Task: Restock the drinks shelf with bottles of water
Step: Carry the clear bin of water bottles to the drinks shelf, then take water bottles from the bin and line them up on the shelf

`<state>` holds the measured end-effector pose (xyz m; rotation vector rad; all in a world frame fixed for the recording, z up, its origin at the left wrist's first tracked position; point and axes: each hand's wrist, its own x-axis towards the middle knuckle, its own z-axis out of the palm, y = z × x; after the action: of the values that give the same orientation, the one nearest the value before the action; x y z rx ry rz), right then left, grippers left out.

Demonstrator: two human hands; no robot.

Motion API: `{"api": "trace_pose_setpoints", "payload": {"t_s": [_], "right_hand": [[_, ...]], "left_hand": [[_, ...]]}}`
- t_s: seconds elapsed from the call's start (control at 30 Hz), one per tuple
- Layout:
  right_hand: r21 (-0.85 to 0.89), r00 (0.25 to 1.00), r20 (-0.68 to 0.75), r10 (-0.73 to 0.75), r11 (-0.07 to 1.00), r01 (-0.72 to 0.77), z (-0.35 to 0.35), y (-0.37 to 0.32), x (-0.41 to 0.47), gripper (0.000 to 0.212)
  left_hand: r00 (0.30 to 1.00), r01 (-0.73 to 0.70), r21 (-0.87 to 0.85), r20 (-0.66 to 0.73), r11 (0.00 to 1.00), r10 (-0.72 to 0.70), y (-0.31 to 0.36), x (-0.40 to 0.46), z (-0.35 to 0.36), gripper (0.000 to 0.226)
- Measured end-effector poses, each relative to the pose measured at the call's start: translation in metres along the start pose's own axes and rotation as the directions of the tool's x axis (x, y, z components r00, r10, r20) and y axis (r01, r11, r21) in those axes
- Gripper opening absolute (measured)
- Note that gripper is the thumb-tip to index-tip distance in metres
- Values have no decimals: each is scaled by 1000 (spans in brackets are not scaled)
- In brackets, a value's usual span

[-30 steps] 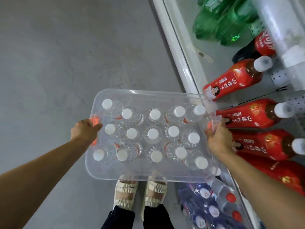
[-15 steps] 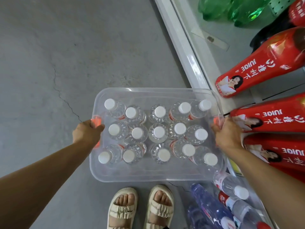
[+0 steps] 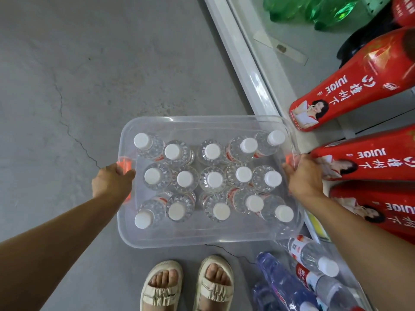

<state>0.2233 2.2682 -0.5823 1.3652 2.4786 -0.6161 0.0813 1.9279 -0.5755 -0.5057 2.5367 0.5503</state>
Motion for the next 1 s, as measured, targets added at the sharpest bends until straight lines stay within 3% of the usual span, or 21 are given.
{"api": "trace_pose_setpoints", "payload": {"t_s": [0.2,0.53,0.77,1.0], "right_hand": [[17,1000,-12,22,1000,-21,3,-1,-3,29],[41,997,-70,10,999,-8,0,-4,-11,25],[105,1000,-8,3,994,-2,-19,-8,-36,33],[100,1000,19,6,995,-7,-59,-6,-81,41]], "left_hand": [[1000,15,40,24,999,-16,2,-3,1,23],[999,44,121,17,992,-46,8,-7,2,32],[996,73,91,49,993,-78,15,-37,-12,40],[988,-61,139,148,988,40,30,-91,-48,58]]}}
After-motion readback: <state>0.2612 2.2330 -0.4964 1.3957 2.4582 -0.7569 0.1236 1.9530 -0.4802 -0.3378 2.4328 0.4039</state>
